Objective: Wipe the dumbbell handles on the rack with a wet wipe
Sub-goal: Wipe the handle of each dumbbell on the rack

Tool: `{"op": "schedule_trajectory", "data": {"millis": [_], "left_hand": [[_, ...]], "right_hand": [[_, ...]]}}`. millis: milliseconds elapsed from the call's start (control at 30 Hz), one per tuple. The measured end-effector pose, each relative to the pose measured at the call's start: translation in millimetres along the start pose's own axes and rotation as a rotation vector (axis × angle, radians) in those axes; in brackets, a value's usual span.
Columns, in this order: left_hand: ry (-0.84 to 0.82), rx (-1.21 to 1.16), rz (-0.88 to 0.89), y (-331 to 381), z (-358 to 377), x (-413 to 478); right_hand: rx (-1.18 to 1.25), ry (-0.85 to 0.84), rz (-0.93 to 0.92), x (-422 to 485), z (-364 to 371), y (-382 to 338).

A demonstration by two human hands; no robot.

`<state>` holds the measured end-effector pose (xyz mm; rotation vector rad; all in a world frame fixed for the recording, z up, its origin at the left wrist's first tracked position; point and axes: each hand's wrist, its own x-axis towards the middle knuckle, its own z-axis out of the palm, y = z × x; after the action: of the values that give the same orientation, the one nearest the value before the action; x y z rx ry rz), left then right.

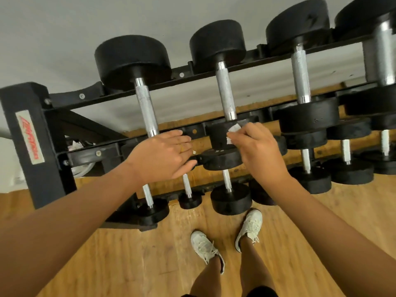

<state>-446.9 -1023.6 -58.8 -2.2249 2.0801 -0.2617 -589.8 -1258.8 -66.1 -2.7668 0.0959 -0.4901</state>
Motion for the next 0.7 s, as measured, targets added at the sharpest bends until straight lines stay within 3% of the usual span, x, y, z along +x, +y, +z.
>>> {"op": "schedule_trajectory", "data": {"millis": [100,267,533,700], "left_hand": [[-0.022,-0.009,-0.009,1,2,0],[-0.056,-0.028,-0.034,4,1,1],[-0.079,-0.025,-0.054,6,-8,3],[-0.093,-0.041,-0.059,7,-8,1]], "right_hand": [[-0.018,0.005,-0.055,25,0,-4],[-0.099,-0.193,-0.198,13,-8,2],[-0.257,-0.368,-0.39,45,-1,-23],[-0.275,-0.435,-0.382,34,-11,-20]]}}
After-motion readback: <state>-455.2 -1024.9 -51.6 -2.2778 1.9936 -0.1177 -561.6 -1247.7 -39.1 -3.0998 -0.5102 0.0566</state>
